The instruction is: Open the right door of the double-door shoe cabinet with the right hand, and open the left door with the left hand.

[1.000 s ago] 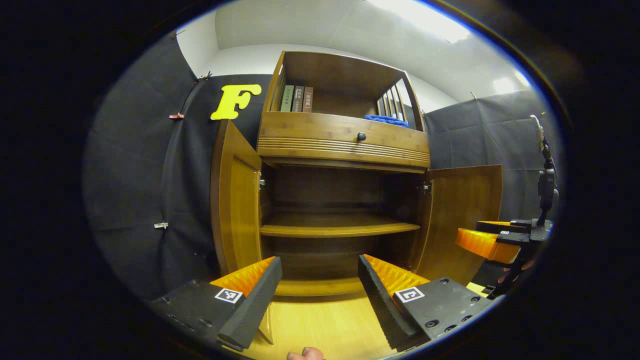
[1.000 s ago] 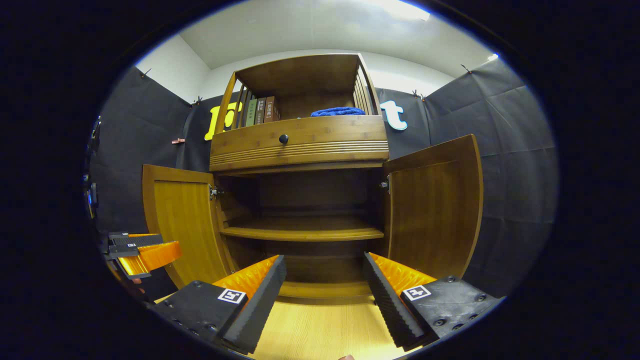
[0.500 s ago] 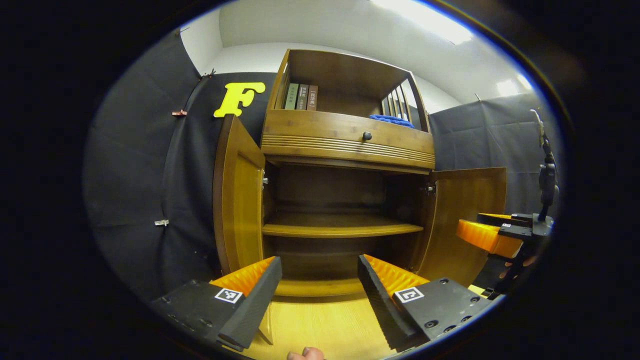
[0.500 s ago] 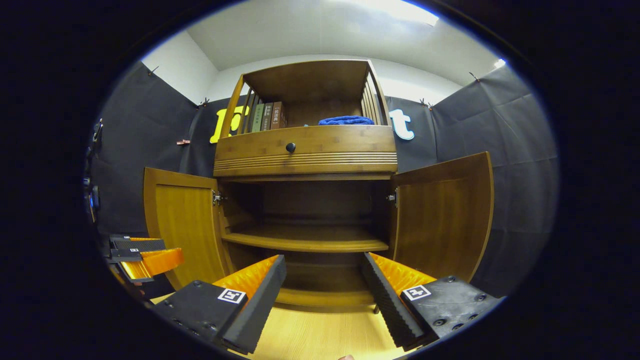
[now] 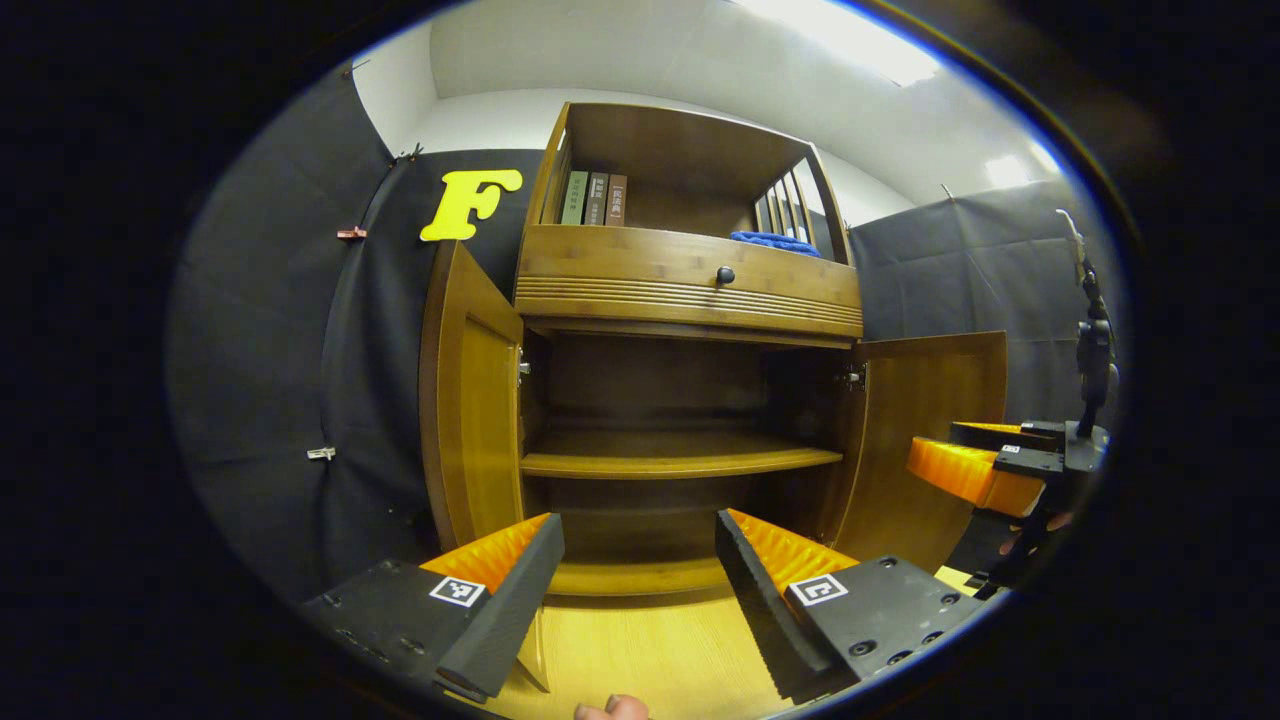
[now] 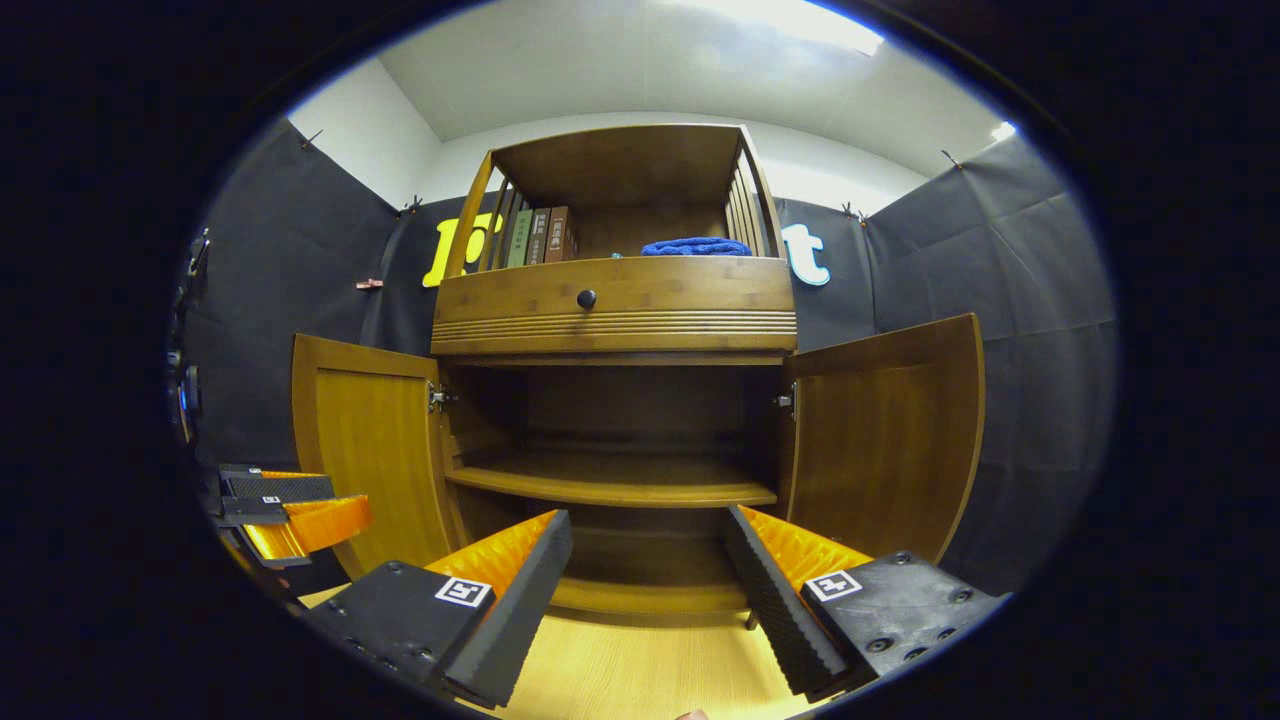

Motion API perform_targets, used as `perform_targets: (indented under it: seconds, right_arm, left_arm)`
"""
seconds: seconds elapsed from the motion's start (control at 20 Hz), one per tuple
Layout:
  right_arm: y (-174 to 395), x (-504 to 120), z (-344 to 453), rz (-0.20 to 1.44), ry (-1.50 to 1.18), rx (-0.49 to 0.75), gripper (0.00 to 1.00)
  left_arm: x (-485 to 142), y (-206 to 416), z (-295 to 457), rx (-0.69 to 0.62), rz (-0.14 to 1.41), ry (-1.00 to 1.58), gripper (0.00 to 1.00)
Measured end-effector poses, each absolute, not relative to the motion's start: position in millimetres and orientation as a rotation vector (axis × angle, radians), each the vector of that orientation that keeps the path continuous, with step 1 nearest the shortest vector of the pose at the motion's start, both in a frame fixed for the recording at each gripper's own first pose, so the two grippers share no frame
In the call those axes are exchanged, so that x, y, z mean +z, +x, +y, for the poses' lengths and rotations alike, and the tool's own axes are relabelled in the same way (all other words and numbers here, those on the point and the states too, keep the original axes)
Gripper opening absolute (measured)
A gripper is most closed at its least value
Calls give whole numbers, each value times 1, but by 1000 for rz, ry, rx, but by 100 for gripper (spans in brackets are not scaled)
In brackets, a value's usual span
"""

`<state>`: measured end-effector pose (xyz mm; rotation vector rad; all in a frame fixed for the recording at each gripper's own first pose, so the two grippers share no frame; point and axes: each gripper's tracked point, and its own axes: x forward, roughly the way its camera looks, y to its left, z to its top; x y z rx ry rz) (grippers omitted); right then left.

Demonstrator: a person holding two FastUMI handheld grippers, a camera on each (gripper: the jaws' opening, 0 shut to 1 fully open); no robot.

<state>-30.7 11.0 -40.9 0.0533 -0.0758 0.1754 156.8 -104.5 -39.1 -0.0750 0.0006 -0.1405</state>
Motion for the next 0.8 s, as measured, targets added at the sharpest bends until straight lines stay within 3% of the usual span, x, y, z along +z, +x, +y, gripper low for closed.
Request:
perform_targets:
  seconds: [0.8]
  right_arm:
    - [-33,-41,5,-80,57,176,98]
  left_arm:
    - [-38,157,-109,-133,-2,-81,94]
